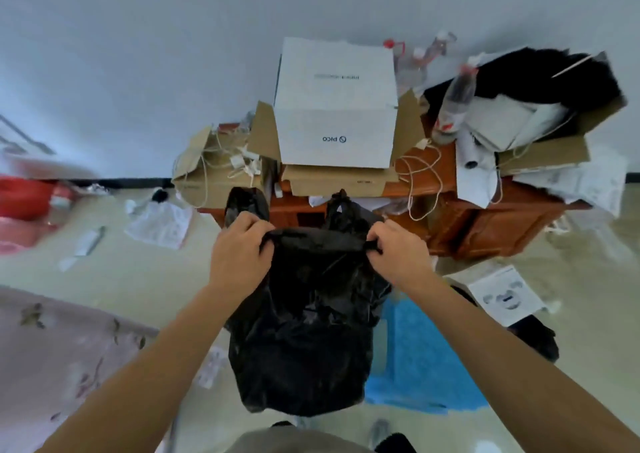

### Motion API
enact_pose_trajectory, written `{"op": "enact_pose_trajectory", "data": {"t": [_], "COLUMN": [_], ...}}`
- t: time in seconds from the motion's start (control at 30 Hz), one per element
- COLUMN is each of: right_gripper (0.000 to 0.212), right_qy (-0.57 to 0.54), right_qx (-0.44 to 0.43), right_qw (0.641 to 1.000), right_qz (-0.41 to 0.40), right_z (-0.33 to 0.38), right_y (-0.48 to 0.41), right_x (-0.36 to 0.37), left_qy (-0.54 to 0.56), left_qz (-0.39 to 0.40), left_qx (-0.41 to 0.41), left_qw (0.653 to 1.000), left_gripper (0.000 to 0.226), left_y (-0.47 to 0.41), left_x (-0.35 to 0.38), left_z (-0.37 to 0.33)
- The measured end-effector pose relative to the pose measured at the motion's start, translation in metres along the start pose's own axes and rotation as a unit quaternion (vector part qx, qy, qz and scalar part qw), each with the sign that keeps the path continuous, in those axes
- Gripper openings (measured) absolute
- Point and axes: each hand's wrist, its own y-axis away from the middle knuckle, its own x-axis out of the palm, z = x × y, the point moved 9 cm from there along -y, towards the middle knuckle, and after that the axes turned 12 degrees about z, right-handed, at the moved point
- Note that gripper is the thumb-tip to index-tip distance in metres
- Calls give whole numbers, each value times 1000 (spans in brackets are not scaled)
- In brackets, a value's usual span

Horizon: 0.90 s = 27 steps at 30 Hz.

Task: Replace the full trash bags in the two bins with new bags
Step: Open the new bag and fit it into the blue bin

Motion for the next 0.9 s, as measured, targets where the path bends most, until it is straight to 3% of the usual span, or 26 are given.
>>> {"op": "enact_pose_trajectory", "data": {"t": [0.1, 0.17, 0.23, 0.27, 0.33, 0.4, 0.47, 0.53, 0.6, 0.67, 0.77, 0.83, 0.9], "right_gripper": [19, 23, 26, 29, 33, 34, 29, 26, 27, 39, 36, 28, 29], "right_qy": [-37, -64, -81, -84, -90, -101, -112, -105, -96, -97, -97, -94, -116], "right_qx": [-8, 5, 17, 25, 47, 74, 100, 128, 180, 232, 298, 342, 413], "right_qw": [997, 993, 989, 986, 977, 964, 948, 937, 925, 905, 873, 852, 823], "right_qz": [-67, -96, -125, -143, -189, -235, -280, -309, -322, -344, -374, -386, -372], "right_z": [-13, -25, -35, -39, -49, -58, -65, -69, -75, -80, -77, -74, -81], "right_y": [21, 42, 65, 78, 108, 143, 184, 224, 268, 322, 412, 476, 539], "right_x": [-37, -49, -55, -58, -67, -71, -73, -67, -53, -36, -11, 1, 20], "left_qy": [-46, -83, -87, -77, -49, -36, 13, 96, 103, 58, -11, -52, -38], "left_qz": [44, 99, 190, 273, 451, 521, 432, 269, 158, 176, 317, 355, 373], "left_qx": [26, 40, 57, 65, 94, 157, 232, 275, 293, 277, 292, 343, 414], "left_qw": [998, 991, 976, 957, 886, 838, 871, 918, 937, 943, 902, 868, 830], "left_gripper": [45, 77, 95, 101, 110, 101, 80, 59, 61, 81, 100, 86, 48], "left_y": [-1, -3, -9, -11, -6, 0, -14, -28, -29, -22, 14, 51, 97], "left_x": [-25, -32, -30, -22, -9, -9, -15, -25, -21, 9, 74, 107, 122], "left_z": [-42, -67, -84, -91, -110, -136, -167, -193, -217, -243, -293, -336, -385]}}
